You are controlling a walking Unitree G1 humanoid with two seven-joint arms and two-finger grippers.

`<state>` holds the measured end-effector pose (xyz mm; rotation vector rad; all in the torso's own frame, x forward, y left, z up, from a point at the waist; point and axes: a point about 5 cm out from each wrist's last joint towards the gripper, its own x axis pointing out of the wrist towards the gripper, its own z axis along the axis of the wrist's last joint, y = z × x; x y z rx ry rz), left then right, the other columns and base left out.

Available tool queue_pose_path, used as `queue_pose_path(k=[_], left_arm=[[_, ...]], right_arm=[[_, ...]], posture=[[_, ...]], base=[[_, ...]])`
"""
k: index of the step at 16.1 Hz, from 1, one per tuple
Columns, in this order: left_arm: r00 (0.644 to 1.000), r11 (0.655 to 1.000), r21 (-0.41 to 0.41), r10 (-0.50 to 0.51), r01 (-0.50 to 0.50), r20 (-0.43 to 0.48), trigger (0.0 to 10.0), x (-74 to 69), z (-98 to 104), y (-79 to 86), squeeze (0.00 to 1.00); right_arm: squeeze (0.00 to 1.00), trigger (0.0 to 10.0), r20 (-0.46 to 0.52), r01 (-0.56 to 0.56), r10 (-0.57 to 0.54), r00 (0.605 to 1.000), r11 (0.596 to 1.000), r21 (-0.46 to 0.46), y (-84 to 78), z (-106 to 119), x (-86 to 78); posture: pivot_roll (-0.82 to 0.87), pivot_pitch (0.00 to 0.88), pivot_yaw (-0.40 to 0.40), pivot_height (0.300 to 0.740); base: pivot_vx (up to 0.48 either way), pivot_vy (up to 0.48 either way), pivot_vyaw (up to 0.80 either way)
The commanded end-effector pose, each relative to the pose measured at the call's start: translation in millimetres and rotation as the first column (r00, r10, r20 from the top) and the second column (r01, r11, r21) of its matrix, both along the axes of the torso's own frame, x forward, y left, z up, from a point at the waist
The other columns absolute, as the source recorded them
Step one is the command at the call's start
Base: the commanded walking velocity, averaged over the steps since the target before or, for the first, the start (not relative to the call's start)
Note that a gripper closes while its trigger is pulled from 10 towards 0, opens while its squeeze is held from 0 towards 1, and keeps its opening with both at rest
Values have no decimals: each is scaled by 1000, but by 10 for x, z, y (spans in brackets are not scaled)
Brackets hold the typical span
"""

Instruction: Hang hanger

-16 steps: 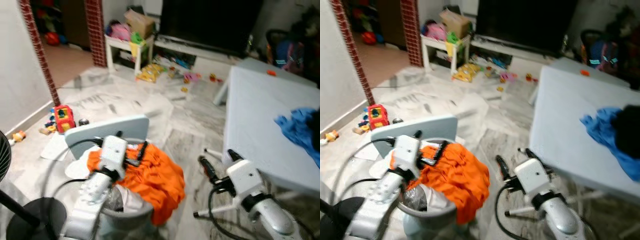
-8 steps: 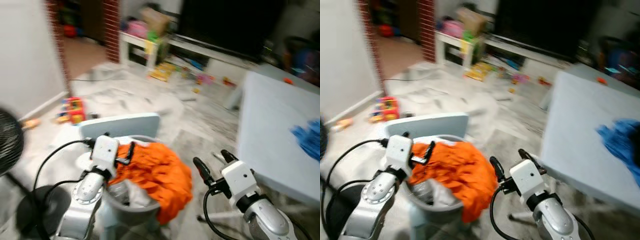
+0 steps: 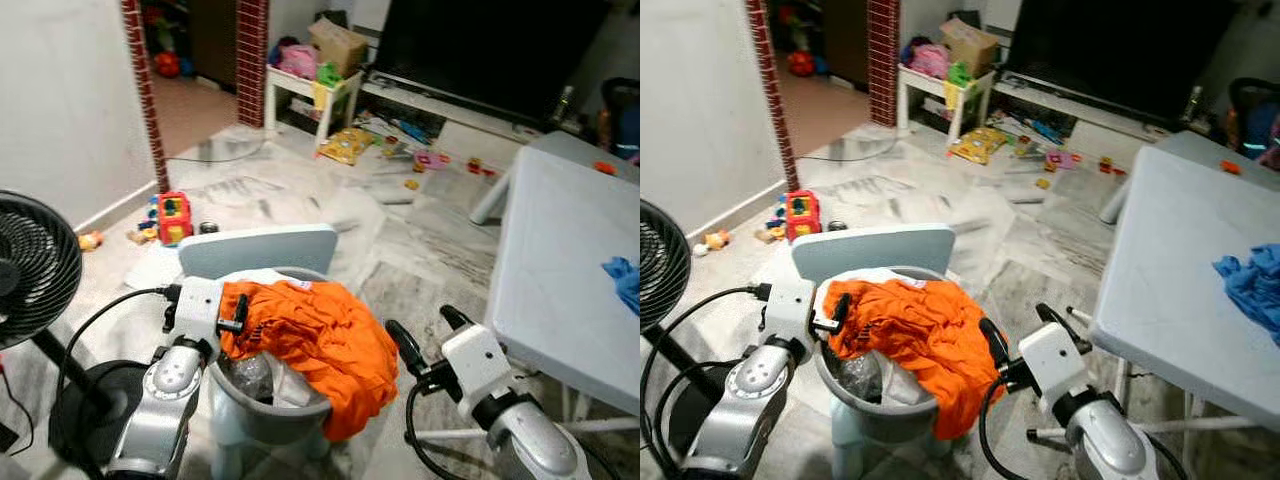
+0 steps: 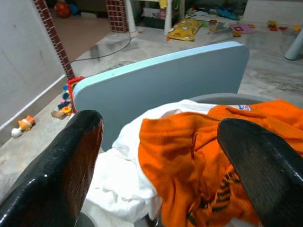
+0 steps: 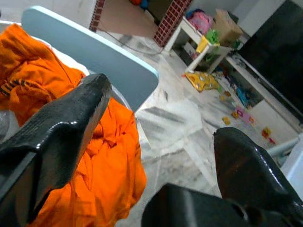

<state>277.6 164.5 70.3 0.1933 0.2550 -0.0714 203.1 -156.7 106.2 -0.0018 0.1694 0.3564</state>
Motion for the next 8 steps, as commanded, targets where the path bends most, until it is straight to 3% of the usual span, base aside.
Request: queue_pose_path(k=[1, 8], left_arm=[[999, 1000, -11, 27, -27, -23, 10000, 47, -21, -46, 0], [990, 990, -52, 129, -132, -52, 10000, 107, -108, -50, 0]], right_arm=[[0, 10000, 15, 5, -5, 1000, 1000, -17, -31, 78, -37], [0, 10000, -54, -11, 9, 998, 999, -44, -100, 104, -275]], posture=[[83, 0, -177, 740], [24, 0, -242, 740]], base=[[0, 0, 0], [0, 0, 0]])
